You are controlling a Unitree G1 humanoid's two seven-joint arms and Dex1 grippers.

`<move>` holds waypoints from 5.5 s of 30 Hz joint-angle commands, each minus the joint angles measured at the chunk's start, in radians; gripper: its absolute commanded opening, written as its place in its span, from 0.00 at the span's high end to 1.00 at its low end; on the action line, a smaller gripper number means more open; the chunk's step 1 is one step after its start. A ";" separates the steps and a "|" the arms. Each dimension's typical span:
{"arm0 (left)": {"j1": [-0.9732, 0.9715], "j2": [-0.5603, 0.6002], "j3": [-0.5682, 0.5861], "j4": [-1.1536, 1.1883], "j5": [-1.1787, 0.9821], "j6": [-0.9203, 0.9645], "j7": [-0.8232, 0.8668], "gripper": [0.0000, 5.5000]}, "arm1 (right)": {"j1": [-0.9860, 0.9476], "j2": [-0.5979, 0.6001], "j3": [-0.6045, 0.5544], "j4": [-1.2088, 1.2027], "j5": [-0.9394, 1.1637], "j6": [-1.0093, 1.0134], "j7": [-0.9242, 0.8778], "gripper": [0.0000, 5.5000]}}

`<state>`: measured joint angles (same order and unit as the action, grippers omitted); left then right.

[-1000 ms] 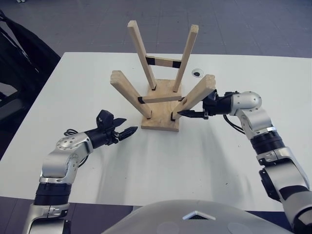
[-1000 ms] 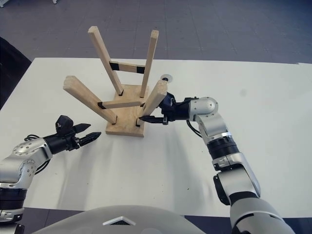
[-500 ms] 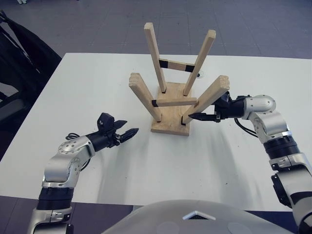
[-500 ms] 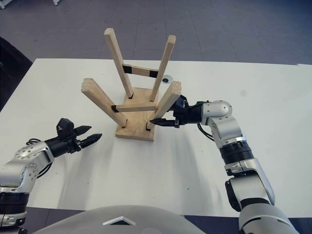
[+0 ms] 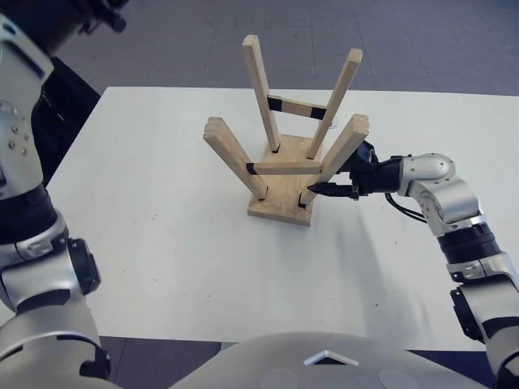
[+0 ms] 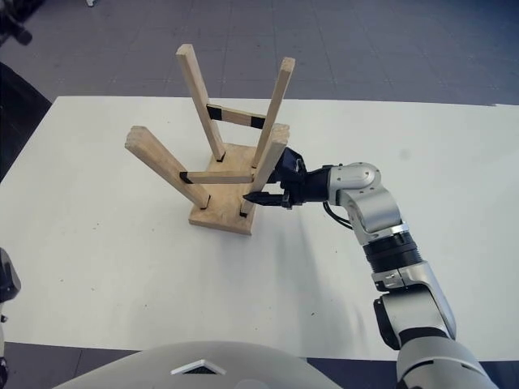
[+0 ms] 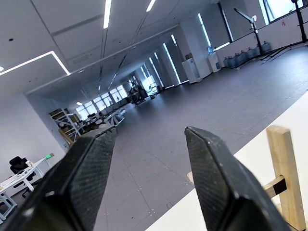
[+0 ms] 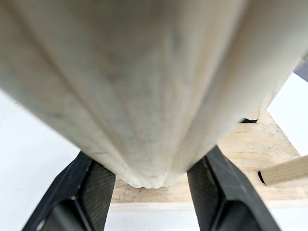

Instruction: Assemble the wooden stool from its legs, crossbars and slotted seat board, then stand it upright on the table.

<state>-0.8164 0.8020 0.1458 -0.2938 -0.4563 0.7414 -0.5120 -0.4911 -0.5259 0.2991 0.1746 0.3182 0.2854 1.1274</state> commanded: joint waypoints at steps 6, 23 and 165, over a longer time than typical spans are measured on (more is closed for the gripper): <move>0.036 -0.151 -0.178 -0.244 -0.103 0.362 0.097 0.52 | 0.084 0.007 0.069 0.062 -0.129 -0.013 -0.083 0.63; 0.248 -0.163 -0.694 -0.245 0.296 0.137 0.107 0.52 | 0.028 0.041 0.095 0.042 -0.106 0.067 -0.081 0.63; 0.753 -0.331 -0.419 0.255 0.545 -0.273 -0.048 0.74 | 0.039 -0.019 0.019 0.150 -0.248 0.049 -0.236 0.54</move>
<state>-0.0860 0.4616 -0.2355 -0.0469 0.0921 0.3974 -0.5066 -0.4126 -0.5668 0.3220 0.2471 0.1057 0.3660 0.9265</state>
